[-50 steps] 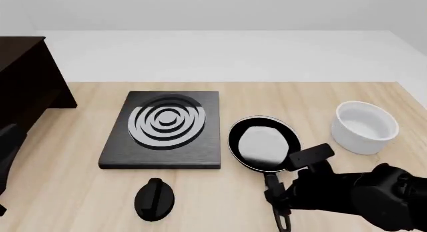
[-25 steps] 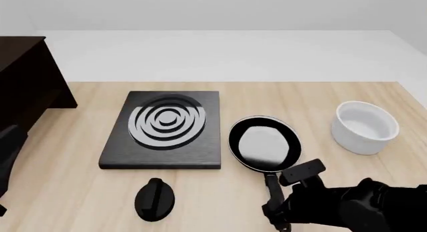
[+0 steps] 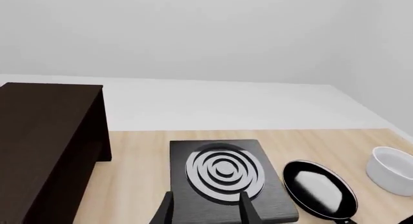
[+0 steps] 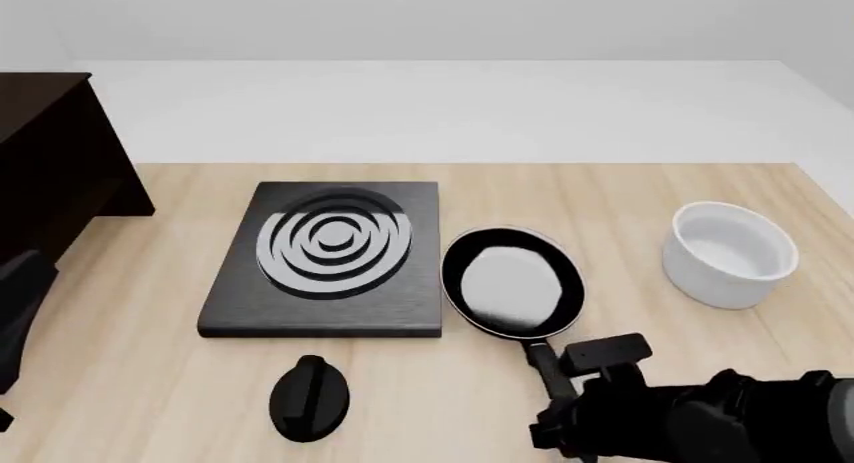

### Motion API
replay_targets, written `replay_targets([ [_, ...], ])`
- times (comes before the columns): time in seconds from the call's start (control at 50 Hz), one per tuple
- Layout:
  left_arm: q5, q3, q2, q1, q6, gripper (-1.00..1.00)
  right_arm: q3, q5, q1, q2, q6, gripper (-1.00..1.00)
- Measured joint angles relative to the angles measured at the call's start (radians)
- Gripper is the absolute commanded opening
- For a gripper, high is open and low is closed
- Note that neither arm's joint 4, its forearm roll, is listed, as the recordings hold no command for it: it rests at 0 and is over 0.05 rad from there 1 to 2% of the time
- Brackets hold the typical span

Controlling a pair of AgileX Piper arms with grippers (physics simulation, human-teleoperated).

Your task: Put the frying pan on the cabinet shelf.

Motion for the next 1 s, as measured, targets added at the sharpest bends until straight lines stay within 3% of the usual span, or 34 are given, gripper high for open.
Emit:
replay_targets([
  [0.12,-0.001,0.002,-0.001,0.001,-0.001,1.00,0.004,0.036,-0.020,-0.038,-0.008,-1.00],
  [0.56,-0.004,0.007,0.005,-0.013,-0.001,1.00,-0.004,0.249,-0.173,-0.343,-0.129,-1.00],
  [1.0,0.006,0.000,0.004,-0.044,-0.051,1.00,-0.167,0.413,-0.248,-0.533,-0.198,-1.00],
])
